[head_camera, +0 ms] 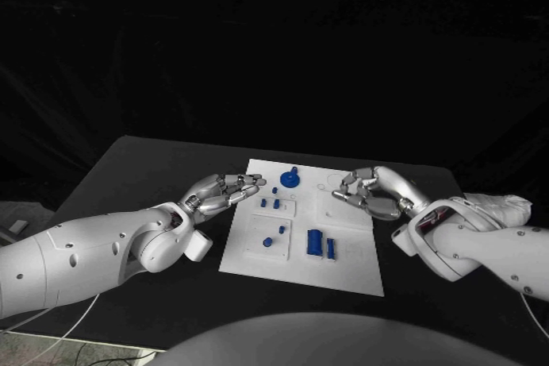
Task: Assemble the parts on the task board
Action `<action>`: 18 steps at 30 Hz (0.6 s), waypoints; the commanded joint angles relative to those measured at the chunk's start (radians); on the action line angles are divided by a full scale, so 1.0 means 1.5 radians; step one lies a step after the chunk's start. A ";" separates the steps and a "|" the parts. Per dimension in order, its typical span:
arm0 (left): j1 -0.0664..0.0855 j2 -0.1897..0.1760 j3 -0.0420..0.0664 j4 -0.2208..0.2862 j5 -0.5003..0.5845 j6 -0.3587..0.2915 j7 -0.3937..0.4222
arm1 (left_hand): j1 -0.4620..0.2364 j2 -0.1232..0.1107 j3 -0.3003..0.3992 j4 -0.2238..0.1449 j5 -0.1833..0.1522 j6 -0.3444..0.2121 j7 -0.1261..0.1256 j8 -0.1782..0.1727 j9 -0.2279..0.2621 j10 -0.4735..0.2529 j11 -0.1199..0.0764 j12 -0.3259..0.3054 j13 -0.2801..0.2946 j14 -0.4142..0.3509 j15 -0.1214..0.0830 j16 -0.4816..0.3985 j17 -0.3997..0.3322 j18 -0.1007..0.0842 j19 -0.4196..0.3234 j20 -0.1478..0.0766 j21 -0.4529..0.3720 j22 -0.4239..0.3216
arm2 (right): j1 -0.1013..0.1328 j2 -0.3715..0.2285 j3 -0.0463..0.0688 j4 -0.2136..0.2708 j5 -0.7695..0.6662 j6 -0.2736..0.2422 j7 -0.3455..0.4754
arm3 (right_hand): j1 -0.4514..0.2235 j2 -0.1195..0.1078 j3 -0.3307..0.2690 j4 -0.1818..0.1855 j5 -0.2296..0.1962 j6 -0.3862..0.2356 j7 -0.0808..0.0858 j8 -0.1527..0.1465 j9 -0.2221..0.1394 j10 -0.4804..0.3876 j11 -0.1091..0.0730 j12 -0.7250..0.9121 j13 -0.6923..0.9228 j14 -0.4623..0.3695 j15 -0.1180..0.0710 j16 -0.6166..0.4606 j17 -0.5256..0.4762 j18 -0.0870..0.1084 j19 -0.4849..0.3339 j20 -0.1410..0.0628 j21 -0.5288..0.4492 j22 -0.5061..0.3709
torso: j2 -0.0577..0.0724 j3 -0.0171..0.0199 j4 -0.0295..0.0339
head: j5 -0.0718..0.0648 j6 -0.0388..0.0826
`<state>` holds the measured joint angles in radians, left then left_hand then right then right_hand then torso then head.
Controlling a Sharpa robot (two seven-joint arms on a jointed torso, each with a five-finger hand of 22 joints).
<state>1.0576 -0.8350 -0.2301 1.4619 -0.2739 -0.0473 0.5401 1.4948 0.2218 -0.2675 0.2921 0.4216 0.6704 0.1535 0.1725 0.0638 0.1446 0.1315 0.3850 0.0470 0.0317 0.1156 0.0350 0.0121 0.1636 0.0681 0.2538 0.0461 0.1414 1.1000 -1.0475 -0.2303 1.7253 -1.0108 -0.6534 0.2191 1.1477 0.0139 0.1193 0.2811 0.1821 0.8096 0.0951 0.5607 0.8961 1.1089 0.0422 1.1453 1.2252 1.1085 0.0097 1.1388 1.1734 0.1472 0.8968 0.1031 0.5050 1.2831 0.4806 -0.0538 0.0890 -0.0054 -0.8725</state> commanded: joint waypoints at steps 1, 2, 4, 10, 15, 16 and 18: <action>0.023 -0.007 0.002 0.022 -0.019 -0.041 0.036 | -0.015 -0.002 -0.009 0.001 -0.013 0.001 -0.003 0.000 -0.001 -0.004 -0.006 -0.011 -0.001 -0.008 -0.005 -0.006 -0.002 0.012 -0.008 -0.014 -0.004 -0.008 | 0.032 0.003 0.000 0.004 0.230 0.073 0.122 | -0.038 0.012 -0.040 -0.003 0.026 -0.040 0.042 -0.075 -0.073 -0.254 0.052 -0.230 -0.139 -0.227 0.055 -0.213 -0.140 -0.017 -0.097 0.033 -0.102 -0.048 | -0.012 -0.0011 -0.0022 | 0.002 0.000; 0.031 -0.011 0.002 0.030 -0.017 -0.047 0.037 | -0.024 -0.002 -0.013 0.001 -0.025 -0.001 -0.005 -0.002 -0.001 -0.006 -0.008 -0.015 -0.002 -0.010 -0.008 -0.008 -0.002 0.012 -0.009 -0.017 -0.005 -0.008 | 0.044 0.005 0.000 0.004 0.264 0.100 0.130 | -0.047 0.014 -0.062 -0.005 0.012 -0.067 0.047 -0.111 -0.108 -0.316 0.092 -0.301 -0.186 -0.286 0.091 -0.288 -0.189 -0.030 -0.144 0.054 -0.156 -0.085 | -0.013 -0.0010 -0.0026 | 0.002 0.000; 0.044 -0.021 0.002 0.045 -0.009 -0.057 0.040 | -0.048 -0.006 -0.025 0.001 -0.061 -0.027 -0.010 -0.015 -0.004 -0.010 -0.015 -0.026 -0.003 -0.012 -0.013 -0.011 -0.004 0.011 -0.009 -0.016 -0.004 -0.009 | 0.062 0.010 0.000 0.002 0.329 0.149 0.144 | -0.077 0.034 -0.110 -0.006 -0.015 -0.141 0.000 -0.205 -0.195 -0.443 0.140 -0.460 -0.318 -0.425 0.150 -0.474 -0.328 -0.045 -0.257 0.097 -0.276 -0.188 | -0.015 -0.0009 -0.0057 | 0.002 0.000; 0.066 -0.030 0.001 0.064 0.001 -0.091 0.065 | -0.089 -0.126 0.031 -0.003 -0.179 -0.152 -0.046 -0.080 -0.013 -0.013 -0.042 -0.058 -0.004 -0.017 -0.025 -0.019 -0.006 0.009 -0.026 0.002 -0.015 -0.040 | 0.081 0.029 0.000 -0.019 0.449 0.238 0.194 | -0.081 0.050 -0.165 0.007 -0.043 -0.339 -0.121 -0.332 -0.402 -0.707 0.005 -0.700 -0.655 -0.734 0.097 -0.753 -0.753 -0.056 -0.595 0.128 -0.332 -0.809 | -0.015 0.0023 -0.0094 | -0.003 0.000; 0.071 -0.026 0.001 0.066 0.014 -0.120 0.085 | -0.176 -0.206 0.085 0.004 -0.238 -0.190 -0.069 -0.090 -0.017 -0.038 -0.070 -0.094 -0.008 -0.021 -0.053 -0.023 -0.008 0.012 -0.039 -0.034 -0.025 -0.070 | 0.068 0.036 0.000 -0.035 0.481 0.272 0.233 | -0.048 0.088 -0.235 0.006 -0.036 -0.381 -0.157 -0.352 -0.509 -0.738 -0.067 -0.749 -0.792 -0.739 0.061 -0.759 -0.782 -0.029 -0.598 0.117 -0.337 -0.855 | -0.010 0.0043 -0.0099 | -0.011 0.000; 0.071 -0.024 0.001 0.066 0.016 -0.124 0.088 | -0.185 -0.204 0.089 0.004 -0.240 -0.195 -0.073 -0.091 -0.017 -0.043 -0.076 -0.100 -0.009 -0.021 -0.064 -0.023 -0.008 0.014 -0.040 -0.050 -0.026 -0.073 | 0.066 0.036 0.000 -0.037 0.483 0.276 0.237 | -0.046 0.091 -0.241 0.006 -0.036 -0.386 -0.158 -0.352 -0.516 -0.739 -0.074 -0.753 -0.800 -0.739 0.059 -0.759 -0.782 -0.027 -0.598 0.115 -0.337 -0.855 | -0.009 0.0049 -0.0098 | -0.012 0.000; 0.072 -0.021 0.000 0.066 0.019 -0.133 0.093 | -0.199 -0.205 0.097 0.004 -0.244 -0.214 -0.089 -0.091 -0.018 -0.055 -0.096 -0.112 -0.009 -0.021 -0.094 -0.023 -0.008 0.013 -0.042 -0.106 -0.027 -0.080 | 0.062 0.037 0.000 -0.041 0.487 0.280 0.245 | -0.040 0.100 -0.252 0.006 -0.032 -0.419 -0.170 -0.356 -0.542 -0.739 -0.083 -0.762 -0.814 -0.739 0.052 -0.759 -0.782 -0.021 -0.598 0.100 -0.337 -0.855 | -0.008 0.0060 -0.0100 | -0.014 0.000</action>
<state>1.1630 -0.8705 -0.2300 1.5575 -0.2677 -0.1925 0.6258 1.2052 -0.0854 -0.1268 0.2980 0.0598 0.3624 0.0247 0.0420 0.0378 0.0651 0.0003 0.2228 0.0341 -0.0001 -0.0109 0.0036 0.0010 0.1747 0.0061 0.1205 0.0115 0.0293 1.1947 -0.9941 -0.2306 1.6671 -0.3502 -0.3127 0.5105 1.0875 0.1557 -0.2523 0.2905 0.1288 0.1990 -0.1528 0.0303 0.0962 0.0003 -0.0770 0.0071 0.0122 0.0000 0.0970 0.0028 0.0017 0.1076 -0.0019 0.2630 0.0036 0.0019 0.4647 -0.0476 0.0743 -0.0225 -0.8725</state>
